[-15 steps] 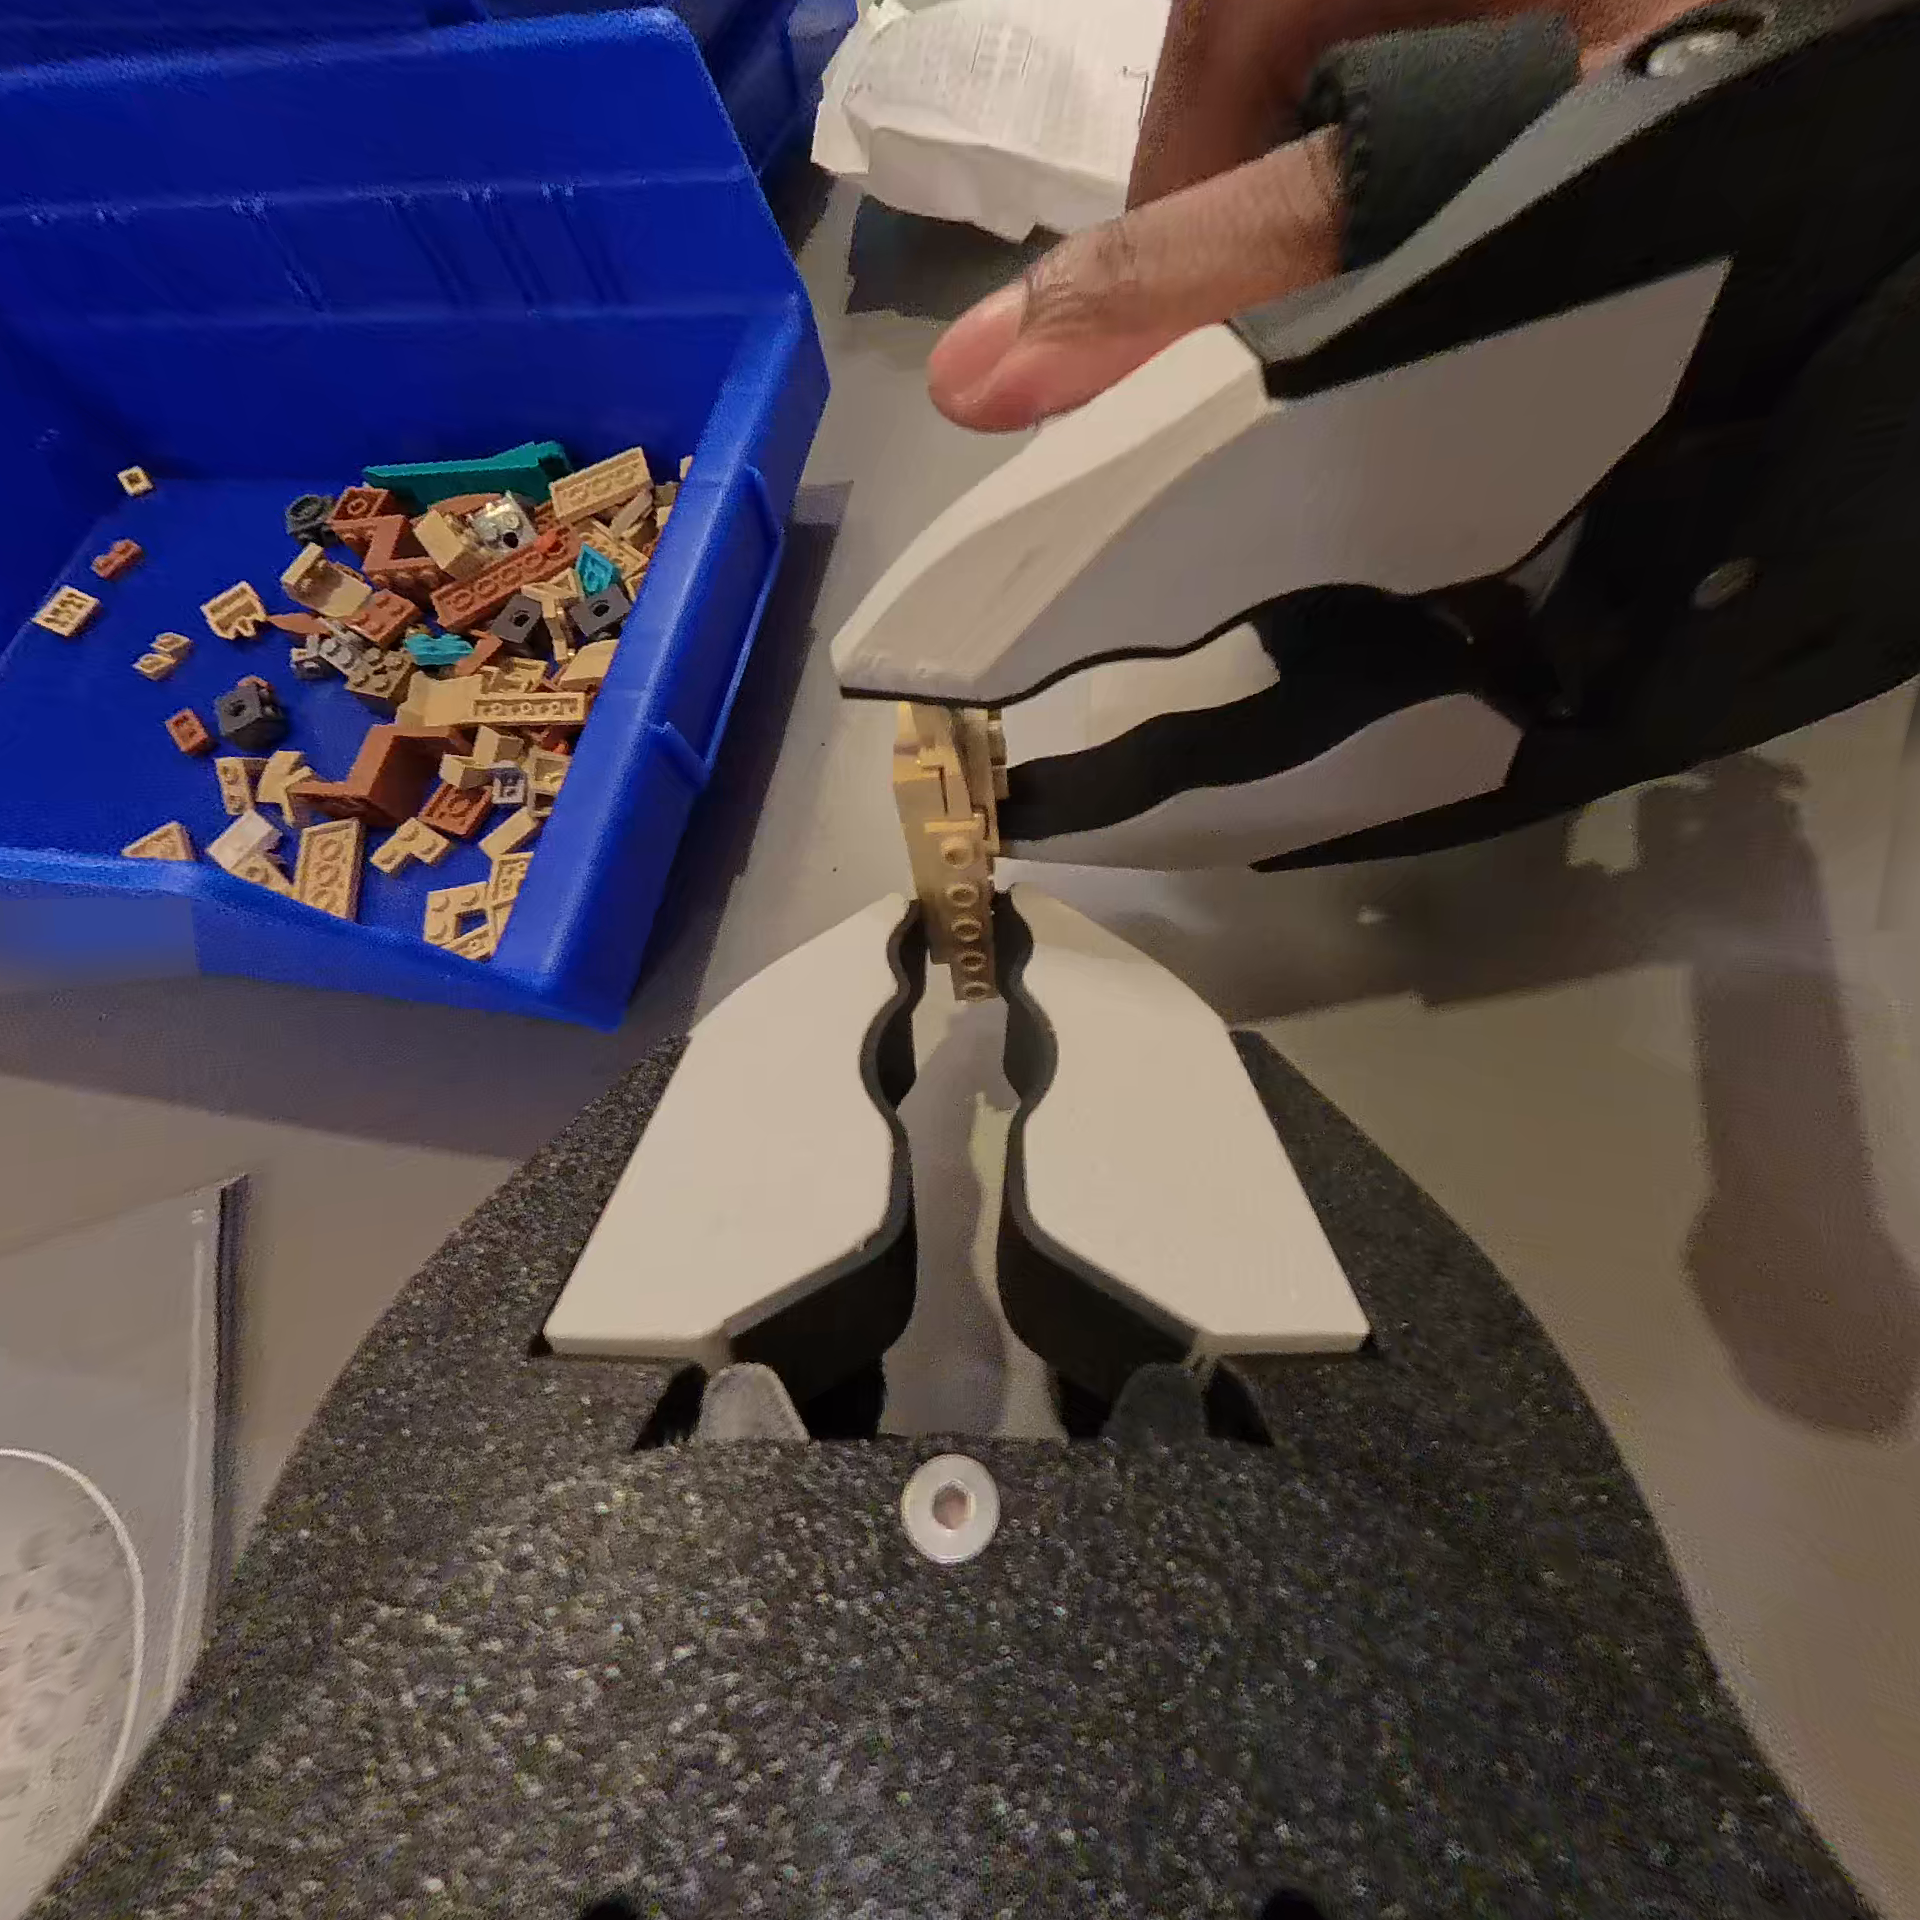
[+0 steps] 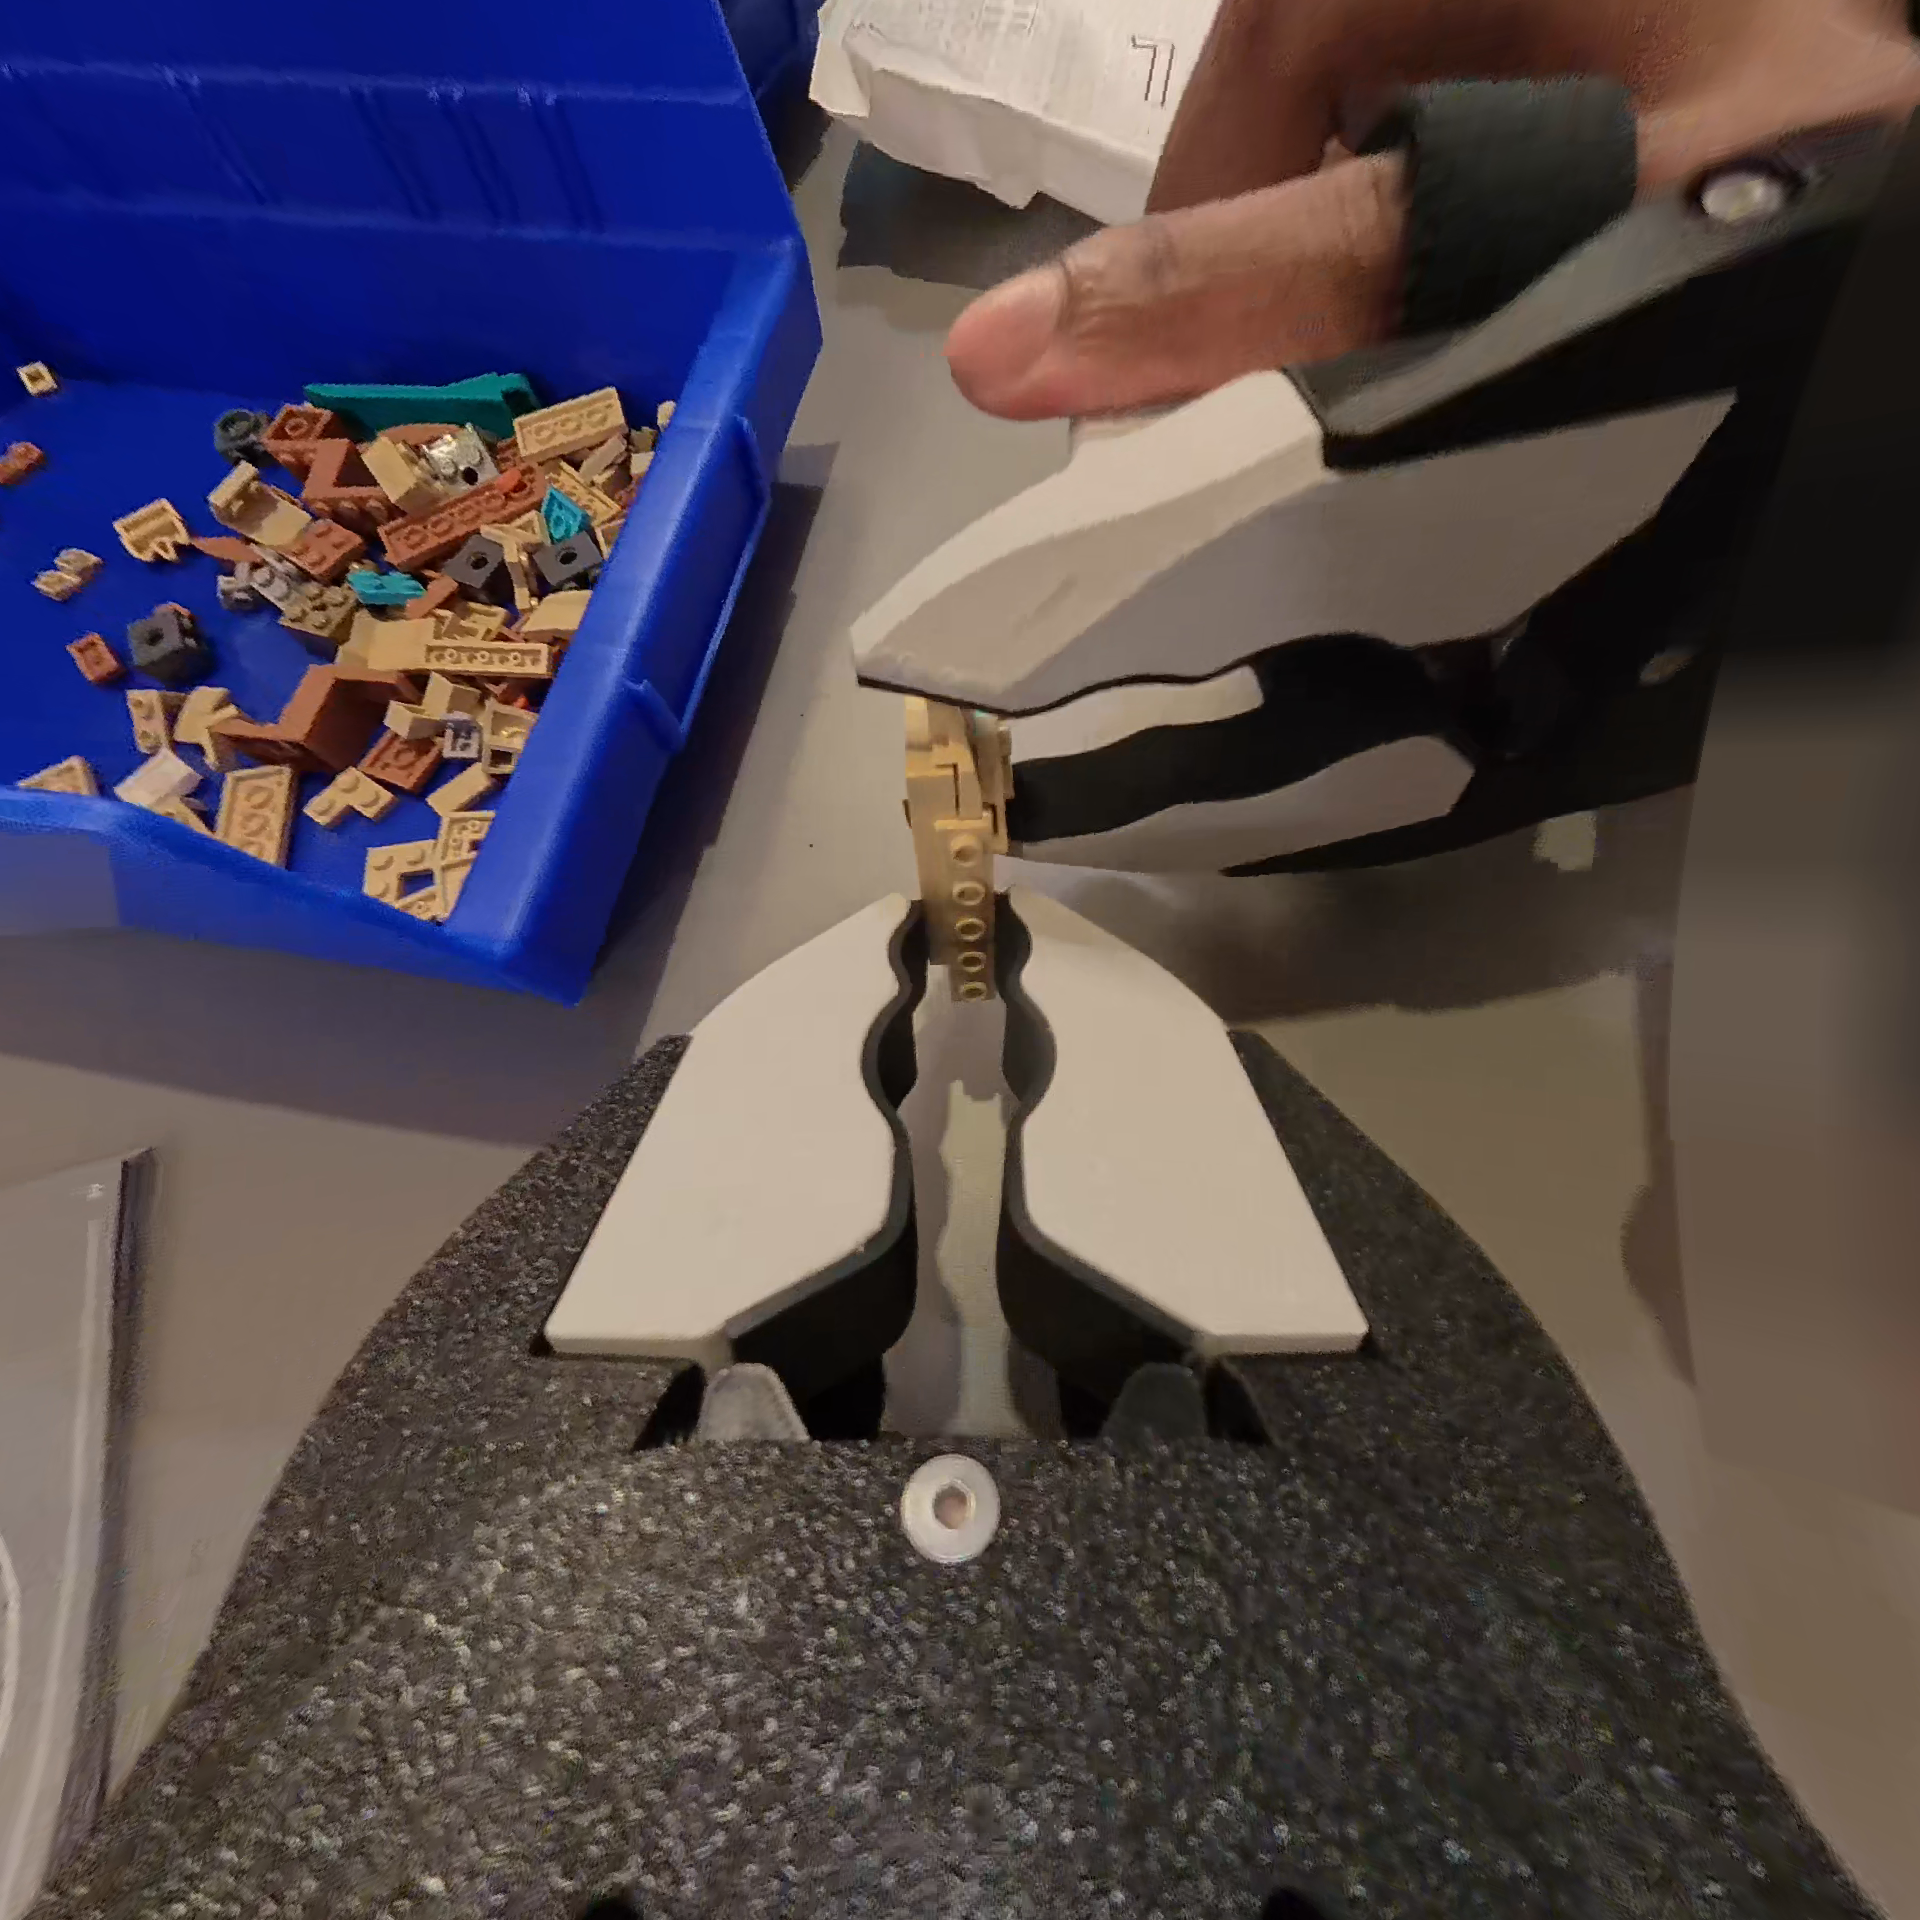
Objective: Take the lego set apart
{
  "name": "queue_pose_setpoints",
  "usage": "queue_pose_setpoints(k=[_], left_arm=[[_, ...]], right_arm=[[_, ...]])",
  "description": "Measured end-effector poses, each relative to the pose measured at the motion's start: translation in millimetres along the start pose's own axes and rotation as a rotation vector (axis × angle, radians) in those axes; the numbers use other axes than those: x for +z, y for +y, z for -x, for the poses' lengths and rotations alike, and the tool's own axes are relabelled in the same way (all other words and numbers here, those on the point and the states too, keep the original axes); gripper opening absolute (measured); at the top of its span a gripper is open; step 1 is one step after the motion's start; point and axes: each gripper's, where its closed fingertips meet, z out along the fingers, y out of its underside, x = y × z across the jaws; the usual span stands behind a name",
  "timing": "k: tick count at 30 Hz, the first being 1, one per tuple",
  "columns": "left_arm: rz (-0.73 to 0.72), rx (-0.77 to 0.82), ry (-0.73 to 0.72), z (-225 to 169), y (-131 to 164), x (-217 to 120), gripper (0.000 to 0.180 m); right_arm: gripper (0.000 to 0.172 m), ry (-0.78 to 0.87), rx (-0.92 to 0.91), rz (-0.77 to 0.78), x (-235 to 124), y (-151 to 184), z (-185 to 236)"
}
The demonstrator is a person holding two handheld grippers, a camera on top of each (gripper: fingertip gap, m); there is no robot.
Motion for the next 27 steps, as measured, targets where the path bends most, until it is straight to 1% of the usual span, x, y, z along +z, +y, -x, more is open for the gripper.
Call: queue_pose_setpoints(k=[2, 3, 6, 9, 11, 12, 13, 16, 18, 22, 24, 27], left_arm=[[0.000, -0.014, 0.017, -2, 0, 0, 0.012], [0.008, 0.000, 0.001, -1, 1, 1, 0.012], [0.043, 0.072, -0.059, 1, 4, 3, 0.012], [0.056, 0.128, -0.087, 2, 4, 4, 0.013], [0.066, 0.174, -0.095, 2, 5, 3, 0.013], [0.074, 0.196, -0.121, 5, 5, 3, 0.012], [0.096, 0.256, -0.151, 8, 8, 2, 0.012], [0.119, 0.307, -0.181, 10, 10, 4, 0.012], [0.127, 0.287, -0.171, 10, 12, 5, 0.012], [0.113, 0.203, -0.109, 8, 17, 8, 0.012], [0.107, 0.155, -0.085, 7, 18, 9, 0.011], [0.089, 0.082, -0.065, 10, 18, 7, 0.012]], right_arm=[[0.029, 0.022, -0.028, 0.013, 2, -1, 0], [0.029, 0.017, -0.029, 0.019, 2, 0, 1], [0.029, -0.013, -0.023, 0.039, 4, 2, 5], [0.029, -0.030, -0.026, 0.037, 3, 2, 5], [0.029, -0.066, 0.011, 0.008, 0, 0, 6], [0.025, -0.089, 0.032, -0.011, -2, -2, 7], [0.024, -0.119, 0.060, -0.027, -3, -3, 9], [0.024, -0.148, 0.080, -0.025, -3, -2, 13], [0.024, -0.147, 0.083, -0.025, -2, -1, 15], [0.026, -0.191, 0.157, -0.043, -2, 3, 23], [0.028, -0.232, 0.253, -0.060, -6, 9, 23], [0.033, -0.293, 0.476, -0.100, -15, 24, 11]])
